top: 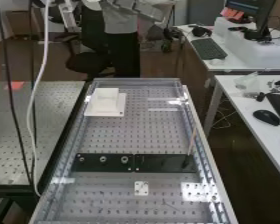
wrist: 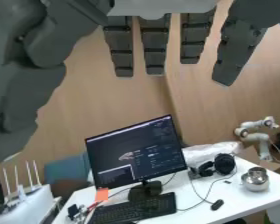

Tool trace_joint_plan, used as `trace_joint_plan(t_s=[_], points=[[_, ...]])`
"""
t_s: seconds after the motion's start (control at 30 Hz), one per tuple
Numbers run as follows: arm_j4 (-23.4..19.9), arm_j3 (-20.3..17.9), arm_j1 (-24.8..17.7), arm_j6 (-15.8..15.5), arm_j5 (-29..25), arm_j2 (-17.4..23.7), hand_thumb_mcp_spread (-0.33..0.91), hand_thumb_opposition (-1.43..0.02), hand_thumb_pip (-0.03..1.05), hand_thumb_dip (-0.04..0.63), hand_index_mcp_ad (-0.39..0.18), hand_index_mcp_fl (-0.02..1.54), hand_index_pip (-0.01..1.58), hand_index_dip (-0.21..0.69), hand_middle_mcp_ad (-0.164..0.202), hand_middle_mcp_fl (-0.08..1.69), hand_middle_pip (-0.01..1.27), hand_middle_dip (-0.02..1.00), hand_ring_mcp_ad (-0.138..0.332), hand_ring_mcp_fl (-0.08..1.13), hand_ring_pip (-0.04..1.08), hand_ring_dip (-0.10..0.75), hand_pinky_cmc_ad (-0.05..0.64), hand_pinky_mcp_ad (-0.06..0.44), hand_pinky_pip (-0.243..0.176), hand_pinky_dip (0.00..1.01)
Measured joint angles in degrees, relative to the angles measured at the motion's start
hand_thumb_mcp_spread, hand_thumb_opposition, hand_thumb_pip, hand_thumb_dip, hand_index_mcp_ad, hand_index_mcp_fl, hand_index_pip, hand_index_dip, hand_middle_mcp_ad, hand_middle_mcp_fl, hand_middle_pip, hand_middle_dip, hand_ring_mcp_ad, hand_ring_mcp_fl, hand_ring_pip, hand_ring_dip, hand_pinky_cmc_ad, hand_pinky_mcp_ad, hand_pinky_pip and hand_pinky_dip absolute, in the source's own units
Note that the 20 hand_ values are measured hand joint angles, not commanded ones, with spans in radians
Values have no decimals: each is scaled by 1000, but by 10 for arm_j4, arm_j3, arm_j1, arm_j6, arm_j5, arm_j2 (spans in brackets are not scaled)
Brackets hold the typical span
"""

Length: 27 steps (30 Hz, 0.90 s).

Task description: Grab the chopstick and place it in the clear container

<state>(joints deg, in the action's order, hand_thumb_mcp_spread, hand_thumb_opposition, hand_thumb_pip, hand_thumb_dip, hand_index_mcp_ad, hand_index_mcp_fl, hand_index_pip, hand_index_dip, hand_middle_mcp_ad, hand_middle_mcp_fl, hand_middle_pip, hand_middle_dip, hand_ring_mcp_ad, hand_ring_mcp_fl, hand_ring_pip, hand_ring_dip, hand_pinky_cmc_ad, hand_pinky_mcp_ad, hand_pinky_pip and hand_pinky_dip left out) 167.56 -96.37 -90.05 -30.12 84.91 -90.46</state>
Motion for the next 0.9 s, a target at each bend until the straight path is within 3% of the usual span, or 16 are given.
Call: trace_joint_plan(t_s=[0.13,0.3,0.5,0.57,0.67,0.83,0.9], points=[[-27,-15,0,49,-34,-9,298,-709,321,84,-24,278,51,190,105,154,138,148,192,19,101,59,475,361,0,157],[-66,-27,12,142,-39,-37,295,-709,400,113,-21,346,49,218,105,234,141,192,192,19,108,70,475,358,-12,155],[-115,-27,51,241,-34,-83,330,-759,501,190,-21,475,47,333,105,382,140,309,192,19,105,93,475,360,-28,152],[-128,-23,66,268,-36,-102,332,-759,546,211,-21,510,51,379,105,429,141,367,192,19,108,98,475,360,-28,155],[-142,-15,84,287,-27,-122,330,-771,571,251,-21,525,52,445,105,503,141,480,190,49,103,108,473,360,-59,154],[-153,5,117,335,-2,-164,332,-789,658,279,-21,546,52,463,105,620,133,600,188,80,106,157,471,344,-58,159],[-153,21,133,362,11,-188,335,-799,679,307,-21,545,52,463,105,627,126,649,192,101,106,187,469,342,-75,159]])
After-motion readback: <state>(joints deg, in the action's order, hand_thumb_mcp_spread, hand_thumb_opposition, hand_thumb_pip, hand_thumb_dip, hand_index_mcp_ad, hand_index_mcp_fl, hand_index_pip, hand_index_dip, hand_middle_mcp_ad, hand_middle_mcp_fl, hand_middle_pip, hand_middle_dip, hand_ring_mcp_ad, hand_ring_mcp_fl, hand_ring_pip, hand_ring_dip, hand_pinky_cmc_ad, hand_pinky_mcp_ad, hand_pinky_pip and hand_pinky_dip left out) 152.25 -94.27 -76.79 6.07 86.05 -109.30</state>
